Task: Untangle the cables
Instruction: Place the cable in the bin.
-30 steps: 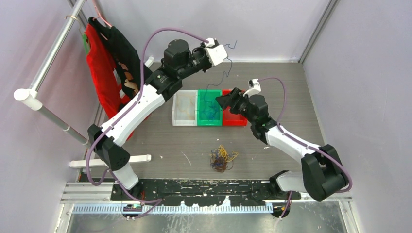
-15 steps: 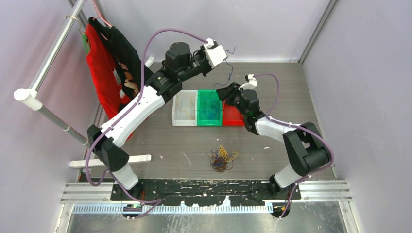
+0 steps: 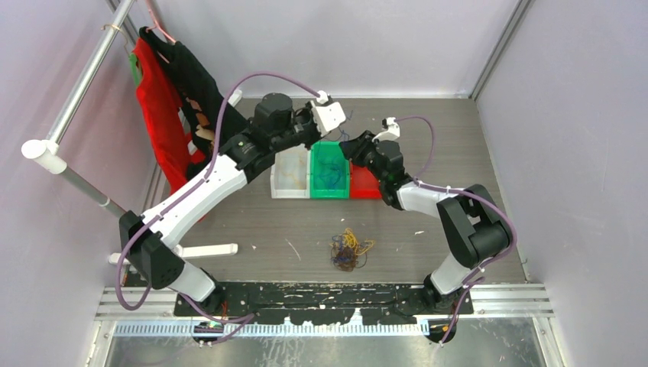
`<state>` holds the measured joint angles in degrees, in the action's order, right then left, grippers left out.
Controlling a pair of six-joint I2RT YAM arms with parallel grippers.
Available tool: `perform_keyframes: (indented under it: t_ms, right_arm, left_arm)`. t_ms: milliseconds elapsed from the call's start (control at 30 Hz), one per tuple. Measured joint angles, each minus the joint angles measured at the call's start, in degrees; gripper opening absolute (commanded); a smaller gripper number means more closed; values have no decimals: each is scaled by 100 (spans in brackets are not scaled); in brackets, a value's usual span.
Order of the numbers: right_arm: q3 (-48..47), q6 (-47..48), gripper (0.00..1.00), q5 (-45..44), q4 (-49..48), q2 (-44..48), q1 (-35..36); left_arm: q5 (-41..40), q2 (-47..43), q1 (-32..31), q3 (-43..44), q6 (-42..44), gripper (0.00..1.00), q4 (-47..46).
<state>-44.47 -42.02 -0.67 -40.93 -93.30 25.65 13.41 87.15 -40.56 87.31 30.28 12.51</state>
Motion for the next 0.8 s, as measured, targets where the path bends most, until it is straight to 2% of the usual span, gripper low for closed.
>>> perform_keyframes:
  t_ms: [233, 367, 600, 800]
  right_arm:
    - [37, 2, 45, 177, 649, 33, 0]
    - [251, 0, 45, 225, 1121, 286, 0]
    - [743, 4, 45, -7, 1644, 1091, 0]
    - [811, 7, 45, -470, 1884, 1709, -46]
  left_arm:
    - [-188, -240, 0, -638, 4, 0, 76]
    - [-317, -240, 0, -789, 20, 0, 129]
    - [-164, -122, 0, -745, -101, 0, 111]
    - [122, 260, -87, -289, -389, 0, 118]
